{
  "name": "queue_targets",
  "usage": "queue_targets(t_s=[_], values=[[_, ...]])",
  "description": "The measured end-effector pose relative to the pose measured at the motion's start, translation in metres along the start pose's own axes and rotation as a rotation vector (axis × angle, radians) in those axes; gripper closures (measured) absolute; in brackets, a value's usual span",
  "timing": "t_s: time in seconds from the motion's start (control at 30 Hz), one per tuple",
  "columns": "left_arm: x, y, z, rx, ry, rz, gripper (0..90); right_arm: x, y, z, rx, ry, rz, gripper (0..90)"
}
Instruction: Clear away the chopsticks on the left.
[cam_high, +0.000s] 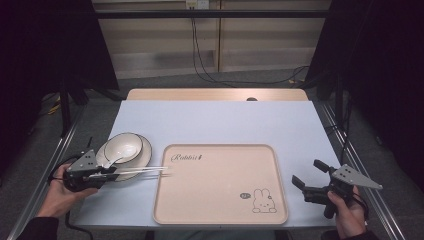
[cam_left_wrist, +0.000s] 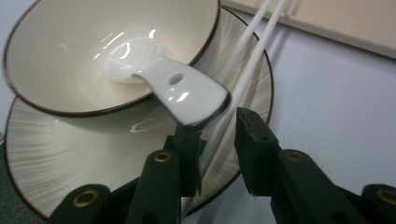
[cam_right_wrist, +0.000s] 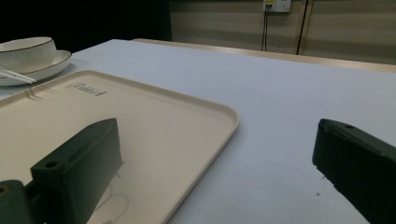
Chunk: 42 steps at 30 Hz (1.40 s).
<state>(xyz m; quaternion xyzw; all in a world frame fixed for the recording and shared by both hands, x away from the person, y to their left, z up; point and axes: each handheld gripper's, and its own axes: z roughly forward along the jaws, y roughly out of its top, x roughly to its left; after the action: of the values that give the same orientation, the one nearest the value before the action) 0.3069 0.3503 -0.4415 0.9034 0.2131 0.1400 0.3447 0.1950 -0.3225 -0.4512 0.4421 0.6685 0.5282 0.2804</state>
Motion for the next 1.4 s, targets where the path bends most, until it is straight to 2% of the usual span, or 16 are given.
queue_targets(t_s=[0.13, 0.2, 0.23, 0.37, 0.43, 0.57, 0.67, 0.7, 0.8, 0.93, 1.1, 1.23, 1.27, 1.4], values=[[0.002, 0.004, 0.004, 0.023, -0.021, 0.031, 71.7, 0.000, 0.000, 0.000, 0.000, -0.003, 0.006, 0.6], [0.004, 0.007, 0.005, 0.040, -0.042, 0.045, 73.1, 0.000, 0.000, 0.000, 0.001, -0.002, 0.004, 0.7], [0.005, 0.009, 0.004, 0.063, -0.062, 0.055, 73.5, 0.000, 0.000, 0.000, -0.001, -0.005, 0.006, 0.7], [0.008, 0.011, 0.007, 0.067, -0.089, 0.059, 75.8, 0.000, 0.000, 0.000, -0.006, -0.007, 0.024, 0.7], [0.010, 0.012, 0.006, 0.087, -0.106, 0.058, 76.2, 0.000, 0.000, -0.001, -0.005, -0.009, 0.027, 0.7], [0.013, 0.011, 0.008, 0.083, -0.131, 0.045, 75.9, 0.000, -0.001, -0.002, 0.001, -0.013, 0.041, 0.7], [0.014, 0.012, 0.009, 0.086, -0.133, 0.047, 76.3, -0.001, -0.001, -0.002, -0.004, -0.021, 0.040, 0.7], [0.015, 0.013, 0.009, 0.092, -0.152, 0.051, 77.1, -0.001, -0.001, -0.002, -0.001, -0.019, 0.039, 0.7], [0.017, 0.015, 0.011, 0.112, -0.168, 0.053, 81.3, -0.001, -0.001, -0.002, 0.000, -0.021, 0.028, 0.7], [0.017, 0.015, 0.011, 0.108, -0.184, 0.053, 82.0, 0.000, -0.001, -0.002, 0.003, -0.021, 0.032, 0.7], [0.017, 0.016, 0.011, 0.124, -0.189, 0.042, 84.4, 0.000, -0.001, -0.002, 0.003, -0.022, 0.041, 0.7], [0.017, 0.017, 0.010, 0.113, -0.192, 0.030, 84.6, 0.000, -0.001, -0.002, 0.006, -0.017, 0.039, 0.7], [0.017, 0.017, 0.009, 0.113, -0.205, 0.028, 84.6, 0.000, -0.001, -0.002, 0.006, -0.016, 0.040, 0.7], [0.014, 0.018, 0.007, 0.103, -0.195, 0.012, 84.7, -0.001, 0.000, -0.002, 0.001, -0.020, 0.037, 0.7]])
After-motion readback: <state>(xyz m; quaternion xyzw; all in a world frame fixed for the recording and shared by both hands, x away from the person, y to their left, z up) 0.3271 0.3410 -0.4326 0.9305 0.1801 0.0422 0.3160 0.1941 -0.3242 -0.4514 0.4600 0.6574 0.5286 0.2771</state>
